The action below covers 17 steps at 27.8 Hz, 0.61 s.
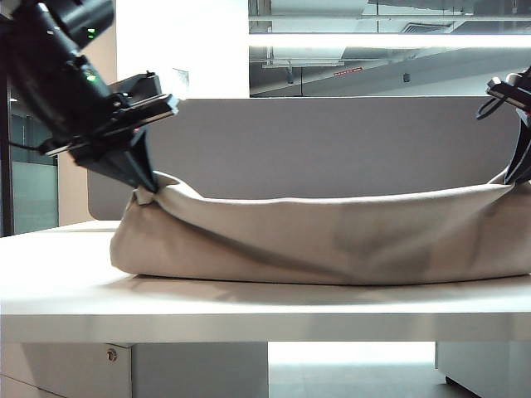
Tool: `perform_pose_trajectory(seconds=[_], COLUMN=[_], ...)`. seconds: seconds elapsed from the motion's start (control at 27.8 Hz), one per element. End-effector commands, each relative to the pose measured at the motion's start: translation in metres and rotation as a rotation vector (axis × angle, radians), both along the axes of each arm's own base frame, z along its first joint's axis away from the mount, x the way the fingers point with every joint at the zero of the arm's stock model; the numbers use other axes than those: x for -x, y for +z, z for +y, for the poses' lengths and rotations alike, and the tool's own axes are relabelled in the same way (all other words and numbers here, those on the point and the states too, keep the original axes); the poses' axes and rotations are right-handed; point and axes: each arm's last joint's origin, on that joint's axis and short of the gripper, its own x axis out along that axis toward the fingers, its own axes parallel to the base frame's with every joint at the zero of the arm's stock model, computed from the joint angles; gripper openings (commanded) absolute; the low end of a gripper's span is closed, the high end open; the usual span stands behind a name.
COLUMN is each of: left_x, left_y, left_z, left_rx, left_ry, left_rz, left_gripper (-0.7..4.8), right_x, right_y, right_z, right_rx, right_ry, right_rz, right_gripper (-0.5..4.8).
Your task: Fold the bottom side of the T-shirt horizontally towards the center, about one-third of the way, then fold the sleeve back towards the center, creating a straight line along the edge of the T-shirt, and finally fold the bottom of the T-shirt up towards the top, creating a neat rectangle.
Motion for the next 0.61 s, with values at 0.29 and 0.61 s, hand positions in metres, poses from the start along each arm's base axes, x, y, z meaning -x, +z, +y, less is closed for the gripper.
perform_pose_trajectory(seconds=[0.29, 0.61], left_x=[-0.051, -0.091], left_y=[0.023, 0.021], left_z=[0.009, 0.02], left_rx=[-0.017, -0.058], left_ry=[0.044, 0.066], left_rz=[-0.07, -0.061], left_gripper=[-0.06, -0.06], right_x=[-0.048, -0.091], right_y=[0.018, 0.017], right_z=[-0.004, -0.009], right_rx=[0.011, 0.013], right_ry=[0.004, 0.003], right_rz=[-0.073, -0.079], right_gripper=[-0.05, -0.05])
